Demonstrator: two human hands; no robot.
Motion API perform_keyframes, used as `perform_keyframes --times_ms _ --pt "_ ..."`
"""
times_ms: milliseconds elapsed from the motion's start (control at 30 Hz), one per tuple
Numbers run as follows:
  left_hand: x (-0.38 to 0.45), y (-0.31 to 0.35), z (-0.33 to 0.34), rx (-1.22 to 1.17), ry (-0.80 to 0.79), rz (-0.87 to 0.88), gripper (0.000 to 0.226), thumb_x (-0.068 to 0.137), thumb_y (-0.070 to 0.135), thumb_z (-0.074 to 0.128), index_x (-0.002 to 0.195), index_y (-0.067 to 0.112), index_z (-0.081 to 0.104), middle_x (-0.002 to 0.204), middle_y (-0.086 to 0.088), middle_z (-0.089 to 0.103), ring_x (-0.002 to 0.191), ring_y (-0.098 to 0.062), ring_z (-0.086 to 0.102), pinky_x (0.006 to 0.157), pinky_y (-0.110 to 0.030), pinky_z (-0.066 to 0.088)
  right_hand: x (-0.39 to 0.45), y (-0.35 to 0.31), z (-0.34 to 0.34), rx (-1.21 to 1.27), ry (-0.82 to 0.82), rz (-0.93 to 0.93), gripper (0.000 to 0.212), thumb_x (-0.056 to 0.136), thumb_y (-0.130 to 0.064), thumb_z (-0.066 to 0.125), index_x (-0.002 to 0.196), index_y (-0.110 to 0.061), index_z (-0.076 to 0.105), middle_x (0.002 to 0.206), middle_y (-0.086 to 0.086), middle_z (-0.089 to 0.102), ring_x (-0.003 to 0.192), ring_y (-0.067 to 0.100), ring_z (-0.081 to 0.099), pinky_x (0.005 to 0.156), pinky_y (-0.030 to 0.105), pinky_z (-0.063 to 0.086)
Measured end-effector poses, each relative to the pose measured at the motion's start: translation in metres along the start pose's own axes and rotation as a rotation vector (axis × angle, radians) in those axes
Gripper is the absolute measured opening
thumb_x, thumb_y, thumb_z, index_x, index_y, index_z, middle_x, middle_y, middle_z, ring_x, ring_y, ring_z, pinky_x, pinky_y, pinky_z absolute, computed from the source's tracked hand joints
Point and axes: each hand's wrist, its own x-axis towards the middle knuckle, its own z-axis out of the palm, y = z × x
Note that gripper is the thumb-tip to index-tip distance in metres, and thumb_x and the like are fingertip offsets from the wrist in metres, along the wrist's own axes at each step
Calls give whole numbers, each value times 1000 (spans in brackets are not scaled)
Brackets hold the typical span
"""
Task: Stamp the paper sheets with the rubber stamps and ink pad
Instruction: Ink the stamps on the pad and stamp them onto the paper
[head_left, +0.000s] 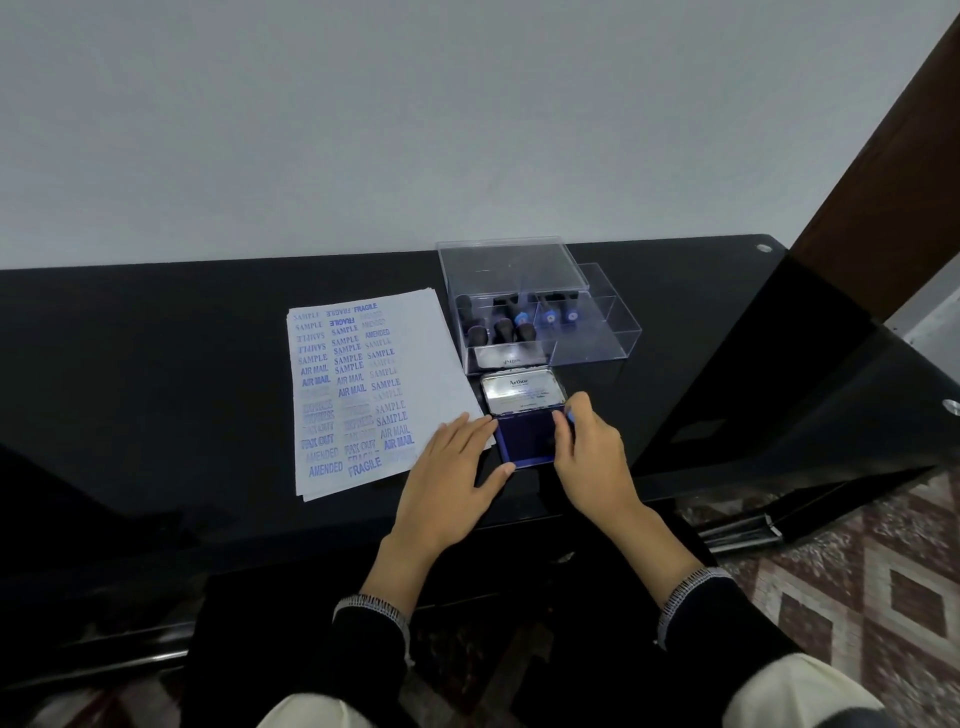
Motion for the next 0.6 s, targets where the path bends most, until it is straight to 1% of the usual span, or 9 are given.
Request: perform_keyframes --times_ms 67,133,233,267,333,400,500,567,600 --pt "0 -1 1 7 -7 0 63 98 58 36 151 26 29 156 11 31 147 -6 12 120 -23 2 -2 0 0 -1 11 -16 18 99 -13 46 84 -13 35 64 -3 43 53 16 42 48 22 27" --pt "0 -1 1 11 -8 2 63 98 59 35 151 26 29 156 11 30 147 -6 12 121 -24 2 -3 -2 2 -127 40 -82 18 96 -9 50 84 -13 38 66 -2 44 54 15 40 52 24 29" --pt "0 0 1 12 -5 1 63 98 58 36 151 25 29 156 10 31 147 -7 13 120 -24 2 -2 -4 6 -238 73 -115 12 92 -6 56 88 -7 45 65 4 50 53 16 41 51 28 33" --pt "0 0 1 9 -8 -2 63 98 58 36 151 25 29 156 10 31 147 -7 13 120 -23 2 -3 -4 5 -208 61 -96 12 93 -7 54 88 -8 44 66 3 50 54 17 42 50 26 33" --pt "0 0 1 -7 -18 -1 62 98 57 37 151 26 30 156 11 31 147 -5 12 119 -21 1 -1 -3 4 -103 39 -51 16 97 -9 50 86 -13 38 67 -2 46 55 15 42 49 21 28" --pt "0 1 -2 -99 -20 -16 57 98 54 42 149 28 35 154 14 33 146 -2 13 116 -17 2 -1 -3 3 -114 39 -60 15 96 -9 50 87 -13 39 67 -2 45 55 15 42 50 22 28" --pt "0 1 -10 -343 75 -131 40 99 40 48 138 29 49 148 16 40 143 2 17 116 -22 14 -1 -5 6 -266 55 -105 8 91 -6 57 91 -5 50 67 5 54 53 21 48 51 32 39" --pt "1 -2 -18 -394 205 -228 31 100 34 49 129 28 56 143 14 46 143 -3 24 118 -29 18 -1 -6 7 -269 57 -98 7 92 -6 56 92 -5 49 67 6 54 53 21 46 51 32 38" --pt "1 -4 -22 -384 261 -273 27 100 30 49 125 27 58 138 16 49 142 -5 27 119 -29 18 -1 -6 6 -219 52 -82 8 94 -7 54 90 -6 47 67 4 51 54 20 44 52 30 34"
